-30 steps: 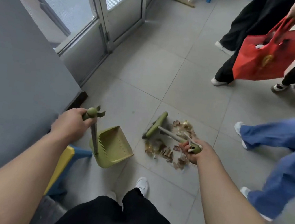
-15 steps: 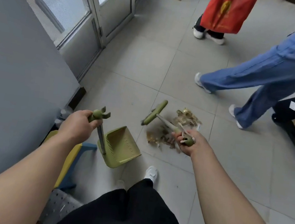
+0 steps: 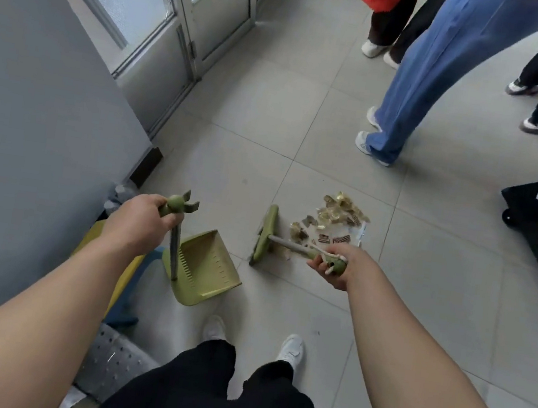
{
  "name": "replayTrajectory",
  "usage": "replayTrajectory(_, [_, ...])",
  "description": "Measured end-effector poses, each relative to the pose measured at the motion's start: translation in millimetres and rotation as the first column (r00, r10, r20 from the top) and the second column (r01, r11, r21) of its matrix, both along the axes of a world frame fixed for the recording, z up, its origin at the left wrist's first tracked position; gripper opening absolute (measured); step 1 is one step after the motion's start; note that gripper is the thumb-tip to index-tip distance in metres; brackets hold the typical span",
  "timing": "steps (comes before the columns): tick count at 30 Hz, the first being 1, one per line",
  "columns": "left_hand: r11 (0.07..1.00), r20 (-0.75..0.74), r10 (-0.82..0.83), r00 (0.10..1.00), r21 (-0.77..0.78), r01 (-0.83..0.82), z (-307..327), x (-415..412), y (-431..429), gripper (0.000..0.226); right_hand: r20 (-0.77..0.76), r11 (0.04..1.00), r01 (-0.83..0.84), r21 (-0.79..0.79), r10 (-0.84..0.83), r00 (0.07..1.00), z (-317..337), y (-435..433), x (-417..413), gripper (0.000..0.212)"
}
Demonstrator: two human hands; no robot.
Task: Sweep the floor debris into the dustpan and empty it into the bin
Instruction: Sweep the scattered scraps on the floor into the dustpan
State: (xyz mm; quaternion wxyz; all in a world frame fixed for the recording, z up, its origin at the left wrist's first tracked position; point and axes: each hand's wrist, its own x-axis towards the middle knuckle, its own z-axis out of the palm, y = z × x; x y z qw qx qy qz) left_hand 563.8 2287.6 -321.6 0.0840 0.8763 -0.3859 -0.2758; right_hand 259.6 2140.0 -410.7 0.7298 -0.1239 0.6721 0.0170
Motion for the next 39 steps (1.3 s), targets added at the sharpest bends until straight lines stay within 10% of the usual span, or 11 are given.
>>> replayTrajectory(17, [1.0, 0.006, 0.008, 1.0, -0.018, -0.008, -4, -130, -41, 0.02, -0.105, 0.988, -0.153, -0.022, 0.15, 0.983, 6, -81, -154, 0.022])
replayTrajectory(39, [0.993, -0.025, -0.097, 0.995, -0.072, 0.095, 2, -194, -103, 0.02, 0.127, 0.971, 0.154, -0.181, -0.132, 0.983, 38, -104, -190, 0.025])
